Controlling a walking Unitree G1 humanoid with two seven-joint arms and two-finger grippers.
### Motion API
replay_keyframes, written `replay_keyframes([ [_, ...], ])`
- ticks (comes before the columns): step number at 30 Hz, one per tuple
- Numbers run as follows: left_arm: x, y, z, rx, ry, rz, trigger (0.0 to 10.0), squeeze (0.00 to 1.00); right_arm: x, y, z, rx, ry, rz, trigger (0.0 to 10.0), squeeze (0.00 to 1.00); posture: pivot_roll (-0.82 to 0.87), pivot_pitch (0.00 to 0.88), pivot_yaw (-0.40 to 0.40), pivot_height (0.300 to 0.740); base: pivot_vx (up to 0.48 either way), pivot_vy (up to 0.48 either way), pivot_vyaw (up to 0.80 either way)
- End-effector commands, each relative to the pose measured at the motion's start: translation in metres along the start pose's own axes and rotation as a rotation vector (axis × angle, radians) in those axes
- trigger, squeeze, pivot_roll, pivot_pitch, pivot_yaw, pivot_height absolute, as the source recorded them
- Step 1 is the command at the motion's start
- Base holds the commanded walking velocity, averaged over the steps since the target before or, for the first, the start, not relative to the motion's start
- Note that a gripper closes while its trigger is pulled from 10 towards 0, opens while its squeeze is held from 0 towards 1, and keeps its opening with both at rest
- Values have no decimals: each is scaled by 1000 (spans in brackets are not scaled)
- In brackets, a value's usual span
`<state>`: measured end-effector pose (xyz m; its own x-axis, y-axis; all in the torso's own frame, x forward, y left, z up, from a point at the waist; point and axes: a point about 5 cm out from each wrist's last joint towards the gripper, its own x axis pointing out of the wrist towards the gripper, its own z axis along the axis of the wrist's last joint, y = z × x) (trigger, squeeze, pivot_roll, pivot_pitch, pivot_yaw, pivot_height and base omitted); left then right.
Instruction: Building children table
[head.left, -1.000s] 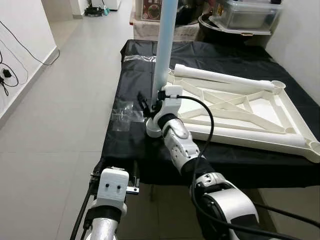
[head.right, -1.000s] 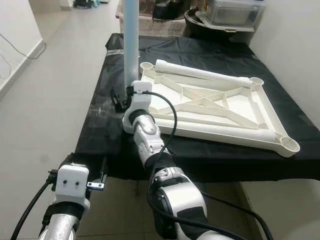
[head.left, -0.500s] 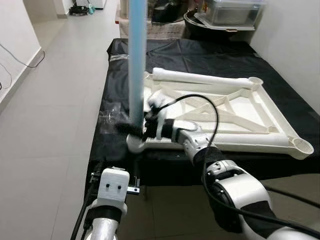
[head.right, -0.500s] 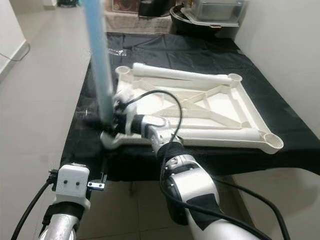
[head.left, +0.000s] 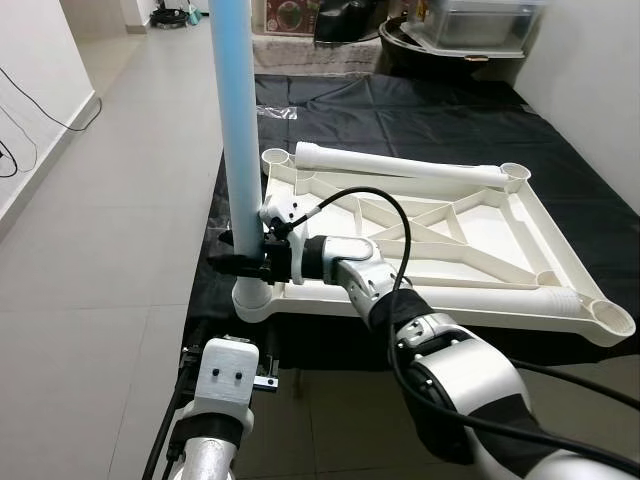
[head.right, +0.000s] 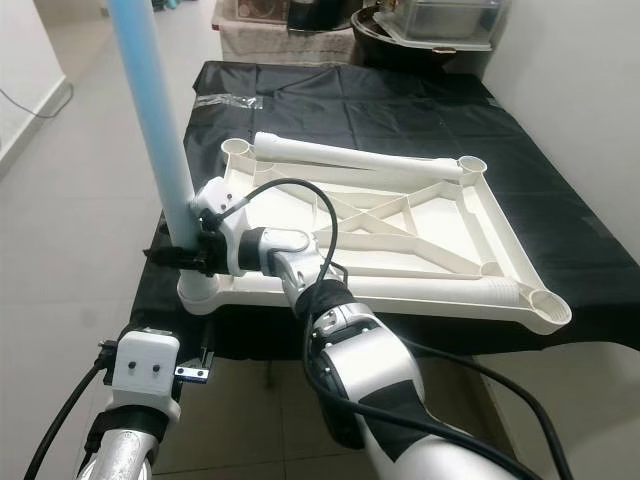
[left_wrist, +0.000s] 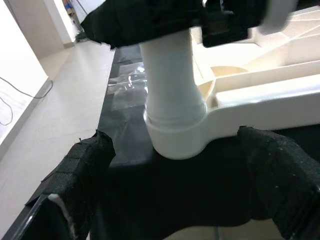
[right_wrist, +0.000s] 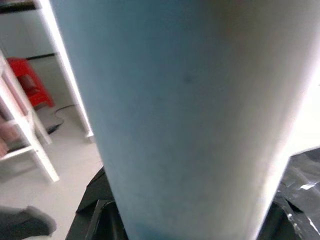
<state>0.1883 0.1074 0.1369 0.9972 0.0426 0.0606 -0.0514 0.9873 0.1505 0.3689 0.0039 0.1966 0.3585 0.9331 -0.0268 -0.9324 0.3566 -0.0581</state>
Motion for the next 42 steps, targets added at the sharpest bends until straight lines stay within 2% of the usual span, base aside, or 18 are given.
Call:
replay_keyframes([
  [1,-4,-6,8,-43,-13,-4,10000,0,-3,-14,8,17,-32,-200,0,0,150,125,-85,740,0,0,0],
  [3,-2,-6,7,-41,-13,-4,10000,0,-19,-39,5,69,-47,-645,0,0,141,119,-81,740,0,0,0],
  [4,-2,-6,7,-41,-13,-4,10000,0,-19,-39,5,69,-47,-645,0,0,141,119,-81,740,0,0,0],
  [5,-2,-5,7,-40,-14,-4,10000,0,-31,-49,2,81,-50,-849,0,0,141,119,-81,740,0,0,0],
  [6,-2,-5,7,-40,-14,-4,10000,0,-31,-49,2,81,-50,-849,0,0,141,119,-81,740,0,0,0],
  [8,-1,-5,7,-38,-14,-5,10000,0,-47,-56,-4,141,-91,-1098,0,0,142,113,-81,740,0,0,0],
  [12,-1,-5,6,-34,-14,-6,10000,0,-49,-49,-14,231,-128,-1227,0,0,144,103,-76,740,0,0,0],
  [18,0,-4,5,-31,-15,-7,10000,0,-37,-36,-23,300,-126,-1228,0,0,144,103,-76,740,0,0,0],
  [19,0,-5,5,-30,-15,-8,10000,0,-30,-31,-22,291,-128,-1197,10000,0,136,98,-75,740,0,0,0],
  [20,0,-5,5,-30,-15,-8,10000,0,-23,-27,-19,285,-141,-1135,10000,1000,134,94,-76,740,0,0,0],
  [26,1,-5,4,-31,-13,-6,10000,0,-23,-30,-6,220,-202,-1072,10000,1000,134,94,-76,740,0,0,0],
  [27,0,-6,4,-32,-13,-6,10000,0,-23,-32,-4,282,-241,-942,10000,0,133,86,-81,740,0,0,0],
  [29,0,-6,4,-33,-14,-6,10000,0,-23,-32,-2,325,-278,-846,10000,0,133,86,-81,740,0,0,0],
  [30,0,-6,4,-34,-15,-4,10000,0,-26,-31,-1,374,-316,-556,10000,0,138,85,-86,740,0,0,0],
  [32,0,-6,4,-34,-16,-3,10000,0,-29,-30,-1,389,-316,-461,10000,0,138,85,-86,740,0,0,0],
  [38,0,-5,3,-37,-14,1,10000,0,-36,-18,-12,288,-128,-37,10000,0,120,80,-76,740,0,0,0],
  [39,-1,-5,4,-33,-13,-1,10000,0,-30,-9,-16,235,-30,110,10000,0,141,87,-77,740,0,0,0],
  [42,-2,-6,4,-32,-11,-2,10000,0,-23,3,-19,185,48,236,10000,0,149,91,-81,740,0,0,0],
])
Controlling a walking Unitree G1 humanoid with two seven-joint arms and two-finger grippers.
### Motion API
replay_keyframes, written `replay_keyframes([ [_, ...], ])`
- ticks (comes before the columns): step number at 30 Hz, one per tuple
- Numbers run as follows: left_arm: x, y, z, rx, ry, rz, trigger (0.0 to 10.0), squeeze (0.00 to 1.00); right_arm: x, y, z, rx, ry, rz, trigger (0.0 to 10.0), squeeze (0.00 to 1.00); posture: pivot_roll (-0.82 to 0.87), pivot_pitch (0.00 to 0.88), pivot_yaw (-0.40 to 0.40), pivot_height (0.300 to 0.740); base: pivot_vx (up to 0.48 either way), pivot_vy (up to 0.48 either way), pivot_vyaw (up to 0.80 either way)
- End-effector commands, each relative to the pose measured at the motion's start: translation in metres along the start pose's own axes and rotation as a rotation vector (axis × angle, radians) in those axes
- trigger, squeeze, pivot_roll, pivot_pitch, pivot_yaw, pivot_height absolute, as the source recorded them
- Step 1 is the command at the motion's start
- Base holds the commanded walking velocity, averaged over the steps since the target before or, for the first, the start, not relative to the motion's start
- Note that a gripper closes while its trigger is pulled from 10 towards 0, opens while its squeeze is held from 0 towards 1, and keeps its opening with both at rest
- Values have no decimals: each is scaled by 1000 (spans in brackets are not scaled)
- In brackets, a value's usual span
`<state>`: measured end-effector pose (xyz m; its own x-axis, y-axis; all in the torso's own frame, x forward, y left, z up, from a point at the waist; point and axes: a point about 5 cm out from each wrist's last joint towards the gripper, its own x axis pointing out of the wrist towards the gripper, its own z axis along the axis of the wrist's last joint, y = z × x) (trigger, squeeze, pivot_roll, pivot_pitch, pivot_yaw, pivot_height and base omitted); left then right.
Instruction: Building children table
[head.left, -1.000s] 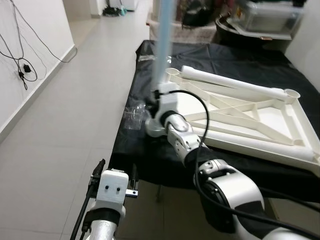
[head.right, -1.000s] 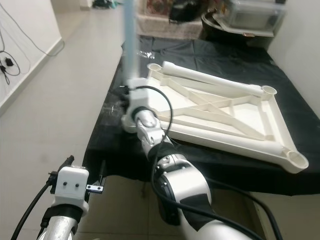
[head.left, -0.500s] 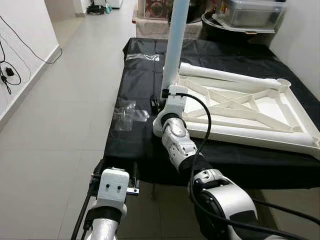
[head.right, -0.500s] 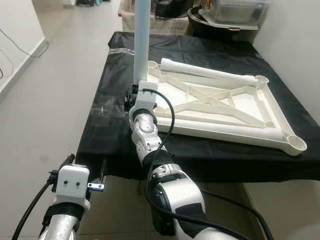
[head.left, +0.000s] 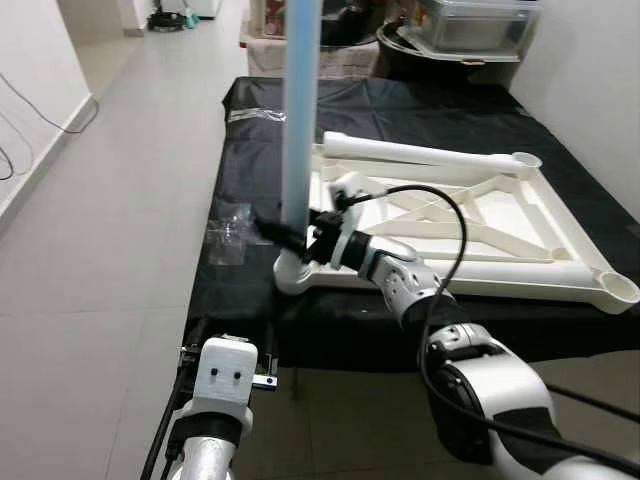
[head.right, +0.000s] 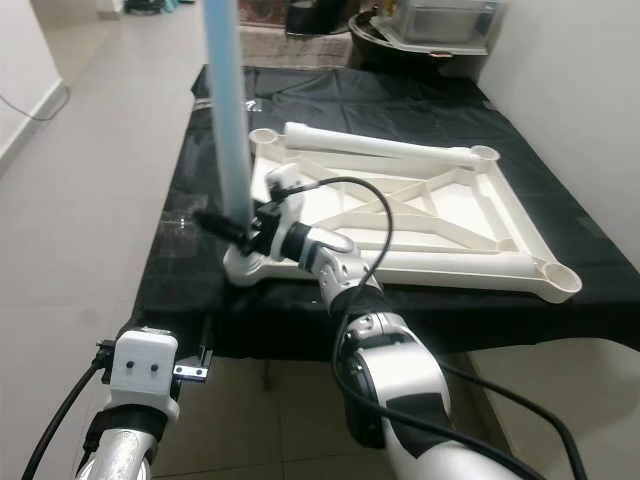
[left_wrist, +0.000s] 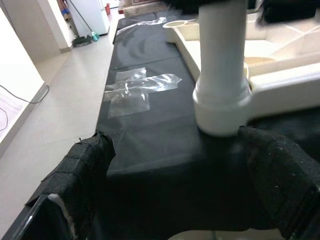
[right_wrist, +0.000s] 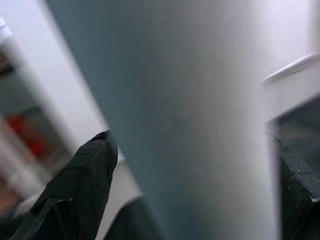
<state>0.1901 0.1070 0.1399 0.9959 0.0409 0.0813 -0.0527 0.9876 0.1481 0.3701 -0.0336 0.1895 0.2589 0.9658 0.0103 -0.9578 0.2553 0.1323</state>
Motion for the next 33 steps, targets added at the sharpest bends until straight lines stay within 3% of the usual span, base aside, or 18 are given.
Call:
replay_keyframes([
  [1,-4,-6,2,-32,9,-3,10000,0,16,17,-15,-27,125,158,10000,0,152,98,-85,740,0,0,0],
  [3,-4,-6,2,-33,9,-2,10000,0,19,20,-17,-58,158,199,10000,0,152,98,-85,740,0,0,0],
  [4,-4,-7,3,-34,9,-2,10000,0,19,21,-17,-88,184,211,7176,0,156,106,-87,740,0,0,0],
  [5,-5,-7,3,-35,9,-1,10000,0,20,22,-18,-106,200,217,7176,0,156,106,-87,740,0,0,0],
  [6,-5,-7,3,-35,9,-1,10000,0,22,21,-16,-103,190,202,0,0,156,105,-90,740,0,0,0],
  [9,-5,-7,3,-38,10,0,10000,0,25,20,-10,-98,142,166,0,0,154,111,-88,740,0,0,0],
  [11,-5,-7,3,-40,10,0,10000,0,28,15,-4,-115,85,38,0,0,148,112,-86,740,0,0,0],
  [12,-5,-7,3,-40,10,0,10000,0,28,15,-4,-115,85,38,0,0,148,112,-86,740,0,0,0],
  [17,-3,-6,3,-38,8,-1,10000,0,23,-7,5,-90,-35,-399,0,0,139,106,-82,740,0,0,0],
  [18,-3,-6,3,-38,8,-1,10000,0,23,-7,5,-90,-35,-399,0,0,139,106,-82,740,0,0,0],
  [20,-3,-5,2,-36,9,-2,10000,0,20,-14,6,-84,-68,-583,0,0,134,106,-79,740,0,0,0],
  [21,-3,-5,2,-36,9,-2,10000,0,20,-14,6,-84,-68,-583,0,0,134,106,-79,740,0,0,0],
  [24,-2,-5,2,-33,8,-3,10000,0,1,-28,-2,-6,-136,-1043,0,0,137,103,-80,740,0,0,0],
  [25,-2,-5,2,-33,8,-3,10000,0,1,-28,-2,-6,-136,-1043,0,0,137,103,-80,740,0,0,0],
  [26,-2,-5,2,-33,8,-3,10000,0,-4,-29,-5,23,-158,-1155,0,0,137,103,-80,740,0,0,0],
  [33,-2,-5,2,-31,8,-3,10000,0,-1,-21,-15,99,-186,-1270,0,0,137,103,-80,740,0,0,0],
])
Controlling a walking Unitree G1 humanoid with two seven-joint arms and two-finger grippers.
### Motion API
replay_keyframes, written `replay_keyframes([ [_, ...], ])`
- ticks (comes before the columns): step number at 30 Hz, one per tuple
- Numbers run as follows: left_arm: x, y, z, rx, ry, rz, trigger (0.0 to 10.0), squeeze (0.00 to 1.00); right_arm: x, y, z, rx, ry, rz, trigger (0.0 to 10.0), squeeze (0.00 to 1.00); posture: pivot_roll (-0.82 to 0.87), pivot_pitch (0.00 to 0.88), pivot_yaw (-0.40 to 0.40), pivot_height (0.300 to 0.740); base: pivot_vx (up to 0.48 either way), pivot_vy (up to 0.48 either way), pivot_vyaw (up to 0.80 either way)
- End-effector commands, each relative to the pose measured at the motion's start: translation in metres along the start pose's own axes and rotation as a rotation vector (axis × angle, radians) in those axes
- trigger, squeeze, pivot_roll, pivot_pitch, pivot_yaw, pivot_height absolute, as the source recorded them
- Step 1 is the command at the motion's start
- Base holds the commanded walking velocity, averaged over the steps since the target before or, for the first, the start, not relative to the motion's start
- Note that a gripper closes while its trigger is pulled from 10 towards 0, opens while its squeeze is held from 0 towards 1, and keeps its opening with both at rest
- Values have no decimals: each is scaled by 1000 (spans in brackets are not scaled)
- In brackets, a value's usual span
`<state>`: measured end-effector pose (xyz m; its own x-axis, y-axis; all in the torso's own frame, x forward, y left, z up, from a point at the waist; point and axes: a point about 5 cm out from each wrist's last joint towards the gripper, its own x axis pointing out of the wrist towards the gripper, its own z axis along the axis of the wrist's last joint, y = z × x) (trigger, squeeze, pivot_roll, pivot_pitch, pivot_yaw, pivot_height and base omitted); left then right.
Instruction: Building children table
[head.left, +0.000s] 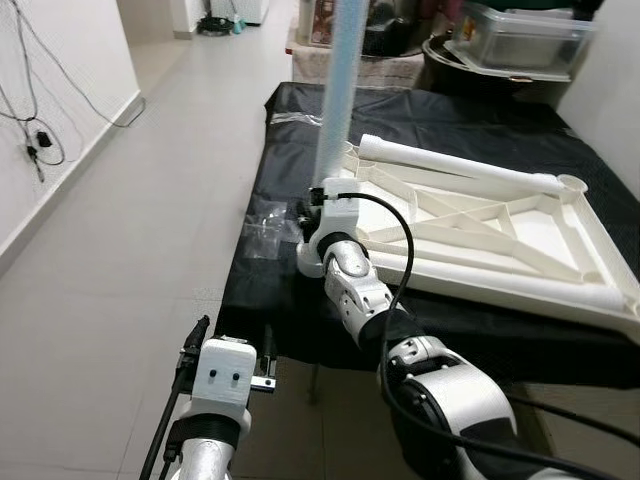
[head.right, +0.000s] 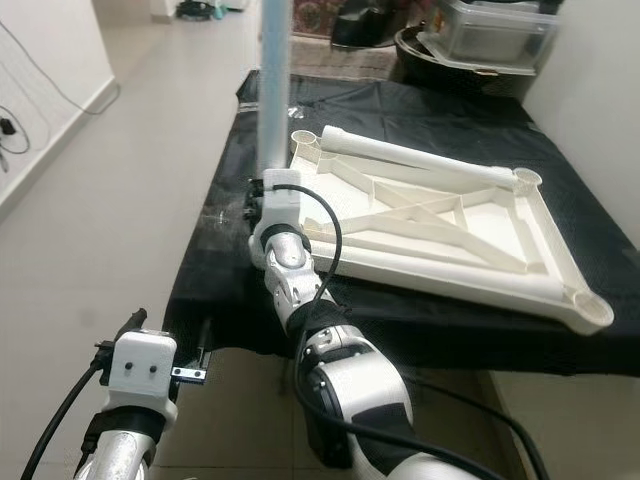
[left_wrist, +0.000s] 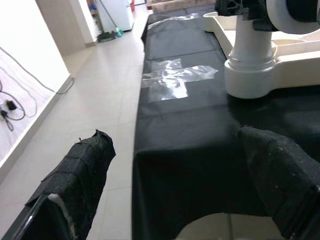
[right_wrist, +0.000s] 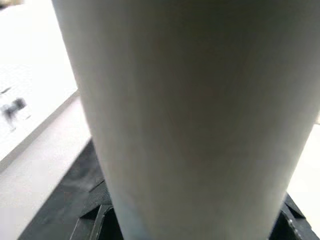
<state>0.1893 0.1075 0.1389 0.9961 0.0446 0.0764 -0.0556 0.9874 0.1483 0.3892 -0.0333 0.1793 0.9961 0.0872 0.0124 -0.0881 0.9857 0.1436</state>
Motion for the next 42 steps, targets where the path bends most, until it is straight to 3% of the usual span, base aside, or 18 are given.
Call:
replay_keyframes([
  [1,-1,-5,3,-31,2,-6,10000,0,-5,2,-9,104,45,-70,0,0,134,103,-76,740,0,0,0],
  [2,-1,-5,3,-31,2,-6,10000,0,-5,2,-9,104,45,-70,0,0,134,103,-76,740,0,0,0],
  [3,-1,-5,3,-32,2,-6,10000,0,-8,13,-8,128,27,-23,4314,0,134,103,-76,740,0,0,0],
  [5,-1,-5,3,-32,2,-6,10000,0,-9,20,-5,142,11,16,4314,0,134,103,-76,740,0,0,0],
  [6,0,-6,3,-33,2,-6,10000,0,-9,24,-2,151,-13,74,10000,1000,126,100,-74,740,0,0,0],
  [11,1,-6,2,-34,2,-7,10000,0,-7,25,7,135,-68,172,10000,1000,121,100,-72,740,0,0,0],
  [12,1,-5,2,-35,1,-7,10000,0,-6,25,11,156,-78,256,10000,129,119,100,-69,740,0,0,0],
  [13,1,-5,2,-35,1,-7,10000,0,-5,26,14,177,-69,416,10000,0,115,99,-67,740,0,0,0],
  [18,2,-5,2,-35,0,-7,10000,0,-6,26,17,196,-61,529,10000,0,115,99,-67,740,0,0,0],
  [20,2,-5,2,-34,0,-9,10000,0,-10,25,15,155,10,823,10000,0,114,104,-71,740,0,0,0],
  [23,2,-6,2,-34,-1,-9,10000,0,-13,23,14,121,51,948,10000,0,114,104,-71,740,0,0,0],
  [25,2,-6,3,-34,-3,-10,10000,0,-18,25,16,88,117,1139,10000,0,114,104,-71,740,0,0,0],
  [30,1,-6,3,-32,-2,-12,10000,0,-25,42,13,30,183,1297,10000,0,104,99,-75,740,0,0,0],
  [34,0,-6,2,-30,-1,-13,10000,0,-28,46,9,6,211,1335,10000,0,116,97,-78,740,0,0,0],
  [35,0,-6,2,-29,-1,-12,10000,0,-29,48,7,-2,219,1343,5608,0,121,98,-81,740,0,0,0],
  [36,0,-6,2,-29,-1,-12,10000,0,-29,48,7,-2,219,1343,5608,0,121,98,-81,740,0,0,0],
  [37,-1,-6,3,-29,-1,-11,10000,0,-29,49,6,-27,220,1339,0,0,124,97,-80,740,0,0,0],
  [42,-2,-6,3,-29,1,-11,10000,0,-25,48,6,-65,192,1261,0,0,127,97,-69,740,0,0,0],
])
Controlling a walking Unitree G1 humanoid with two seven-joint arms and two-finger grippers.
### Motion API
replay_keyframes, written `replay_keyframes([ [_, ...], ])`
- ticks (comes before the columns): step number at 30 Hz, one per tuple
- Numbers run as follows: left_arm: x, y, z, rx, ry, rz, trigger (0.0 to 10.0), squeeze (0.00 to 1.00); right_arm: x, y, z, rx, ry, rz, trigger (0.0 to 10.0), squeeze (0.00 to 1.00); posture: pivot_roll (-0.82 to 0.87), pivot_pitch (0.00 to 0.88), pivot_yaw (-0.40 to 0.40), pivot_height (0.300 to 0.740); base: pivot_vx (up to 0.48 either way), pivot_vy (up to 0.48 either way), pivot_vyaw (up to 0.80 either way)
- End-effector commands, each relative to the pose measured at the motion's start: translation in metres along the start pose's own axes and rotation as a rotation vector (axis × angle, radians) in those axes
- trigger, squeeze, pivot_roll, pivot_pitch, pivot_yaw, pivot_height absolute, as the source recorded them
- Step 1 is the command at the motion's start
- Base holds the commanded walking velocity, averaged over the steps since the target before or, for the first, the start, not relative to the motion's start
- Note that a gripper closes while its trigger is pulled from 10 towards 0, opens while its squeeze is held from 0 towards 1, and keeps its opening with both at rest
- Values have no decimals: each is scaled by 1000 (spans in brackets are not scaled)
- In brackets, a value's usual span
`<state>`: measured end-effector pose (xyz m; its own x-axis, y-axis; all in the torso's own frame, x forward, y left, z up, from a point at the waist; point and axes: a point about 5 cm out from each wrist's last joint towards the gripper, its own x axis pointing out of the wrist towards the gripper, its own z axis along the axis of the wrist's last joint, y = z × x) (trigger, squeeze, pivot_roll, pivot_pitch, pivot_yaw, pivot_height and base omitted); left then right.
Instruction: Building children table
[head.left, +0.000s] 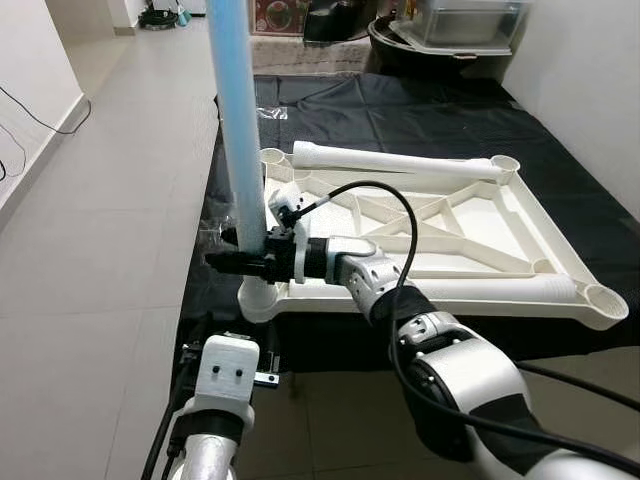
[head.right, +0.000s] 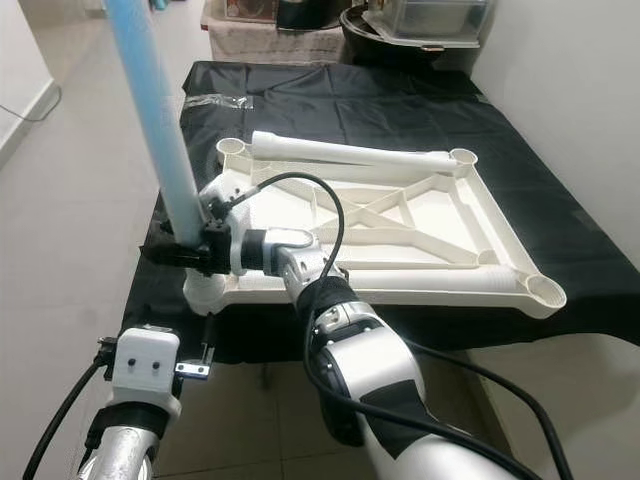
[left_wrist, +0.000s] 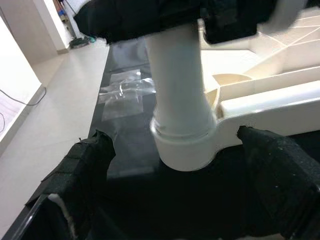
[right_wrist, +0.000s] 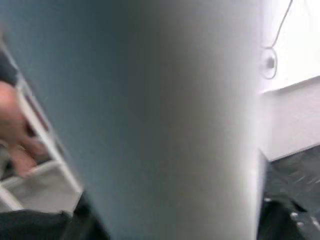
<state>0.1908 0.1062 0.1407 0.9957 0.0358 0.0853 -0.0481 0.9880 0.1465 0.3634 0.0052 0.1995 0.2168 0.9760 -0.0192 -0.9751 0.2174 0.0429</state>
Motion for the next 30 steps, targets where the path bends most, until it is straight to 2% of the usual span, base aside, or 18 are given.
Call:
replay_keyframes([
  [1,-3,-5,1,-27,11,-4,10000,0,4,-2,-7,33,8,-110,0,0,137,94,-71,740,0,0,0],
  [2,-3,-5,1,-27,11,-4,10000,0,4,-2,-7,33,8,-110,0,0,137,94,-71,740,0,0,0],
  [4,-3,-4,0,-27,12,-3,10000,0,-3,-20,-5,31,-34,-445,0,0,133,89,-67,740,0,0,0],
  [5,-3,-4,0,-27,12,-3,10000,0,-3,-20,-5,31,-34,-445,0,0,133,89,-67,740,0,0,0],
  [8,-3,-4,0,-27,13,-2,10000,0,-12,-30,-5,63,-70,-666,0,0,133,89,-67,740,0,0,0],
  [9,-3,-4,0,-27,13,-2,10000,0,-12,-30,-5,63,-70,-666,0,0,133,89,-67,740,0,0,0],
  [10,-3,-4,0,-27,12,-3,10000,0,-27,-41,-6,94,-101,-901,0,0,133,89,-67,740,0,0,0],
  [13,-3,-4,0,-27,12,-3,10000,0,-27,-41,-6,94,-101,-901,0,0,133,89,-67,740,0,0,0],
  [14,-2,-4,0,-26,13,-4,10000,0,-40,-47,-9,122,-128,-1096,0,0,129,80,-68,740,0,0,0],
  [15,-2,-4,0,-26,13,-4,10000,0,-40,-47,-9,122,-128,-1096,0,0,129,80,-68,740,0,0,0],
  [16,-2,-4,0,-25,13,-5,10000,0,-47,-46,-15,181,-148,-1247,0,0,127,78,-67,740,0,0,0],
  [18,-2,-4,0,-25,12,-5,10000,0,-46,-43,-20,215,-158,-1328,0,0,132,83,-70,740,0,0,0],
  [22,-2,-4,0,-22,11,-6,10000,0,-31,-31,-23,245,-173,-1338,0,0,132,83,-70,740,0,0,0],
  [23,-2,-4,0,-23,11,-6,10000,0,-28,-29,-24,245,-186,-1308,3804,0,131,87,-69,740,0,0,0],
  [25,-2,-4,0,-23,11,-6,10000,0,-26,-27,-24,244,-195,-1287,3804,0,131,87,-69,740,0,0,0],
  [26,-2,-5,0,-24,11,-6,10000,0,-25,-27,-24,227,-192,-1285,10000,0,130,89,-70,740,0,0,0],
  [29,-1,-5,0,-25,12,-5,10000,0,-26,-27,-24,214,-189,-1288,10000,0,130,89,-70,740,0,0,0],
  [30,-1,-5,0,-26,12,-5,10000,0,-26,-28,-23,205,-201,-1261,10000,1000,130,89,-70,740,0,0,0],
])
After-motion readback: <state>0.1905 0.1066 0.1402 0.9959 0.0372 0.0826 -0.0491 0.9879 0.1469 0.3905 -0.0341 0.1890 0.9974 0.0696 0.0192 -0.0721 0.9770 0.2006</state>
